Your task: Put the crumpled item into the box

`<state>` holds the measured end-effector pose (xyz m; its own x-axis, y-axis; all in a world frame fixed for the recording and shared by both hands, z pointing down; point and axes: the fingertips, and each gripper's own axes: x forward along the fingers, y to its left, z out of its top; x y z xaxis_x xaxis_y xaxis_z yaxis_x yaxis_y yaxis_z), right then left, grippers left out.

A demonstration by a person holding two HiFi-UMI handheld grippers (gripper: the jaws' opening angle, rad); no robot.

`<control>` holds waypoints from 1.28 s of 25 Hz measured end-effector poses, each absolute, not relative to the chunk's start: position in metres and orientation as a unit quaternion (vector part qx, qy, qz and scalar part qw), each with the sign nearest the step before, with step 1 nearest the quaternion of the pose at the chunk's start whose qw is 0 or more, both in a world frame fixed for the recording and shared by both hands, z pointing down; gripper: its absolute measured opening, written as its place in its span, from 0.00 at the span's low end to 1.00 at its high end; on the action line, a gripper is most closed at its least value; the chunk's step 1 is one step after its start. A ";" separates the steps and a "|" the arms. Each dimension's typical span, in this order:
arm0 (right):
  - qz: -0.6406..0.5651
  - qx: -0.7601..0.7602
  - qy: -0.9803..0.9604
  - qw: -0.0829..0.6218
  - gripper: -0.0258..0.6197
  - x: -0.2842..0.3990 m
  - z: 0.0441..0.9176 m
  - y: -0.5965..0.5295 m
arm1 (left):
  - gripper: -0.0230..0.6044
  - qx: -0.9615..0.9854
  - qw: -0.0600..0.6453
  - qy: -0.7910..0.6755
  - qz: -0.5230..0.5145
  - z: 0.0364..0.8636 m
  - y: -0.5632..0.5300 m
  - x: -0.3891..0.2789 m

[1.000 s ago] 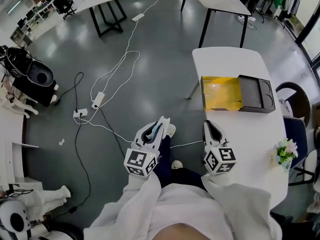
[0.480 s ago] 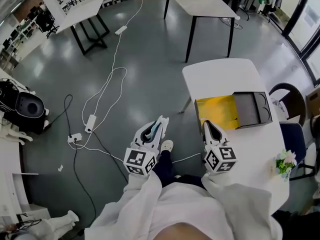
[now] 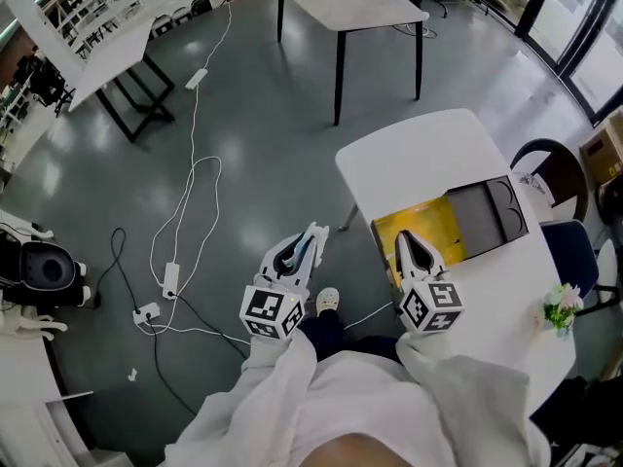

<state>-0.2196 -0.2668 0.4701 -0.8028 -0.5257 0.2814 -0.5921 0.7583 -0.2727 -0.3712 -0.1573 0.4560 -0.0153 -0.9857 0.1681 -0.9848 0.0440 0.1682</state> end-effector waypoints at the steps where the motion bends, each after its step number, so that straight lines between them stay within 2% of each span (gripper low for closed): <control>1: 0.178 0.310 -0.929 0.092 0.11 -0.220 0.471 -0.271 | 0.13 0.700 0.120 -0.704 0.000 0.457 -0.165 -0.373; 16: 0.192 0.455 -0.867 0.069 0.11 -0.185 0.478 -0.300 | 0.13 0.809 0.127 -0.573 0.018 0.466 -0.248 -0.359; 32: 0.223 0.557 -0.794 0.095 0.11 -0.102 0.497 -0.290 | 0.13 0.887 0.177 -0.427 0.004 0.480 -0.296 -0.263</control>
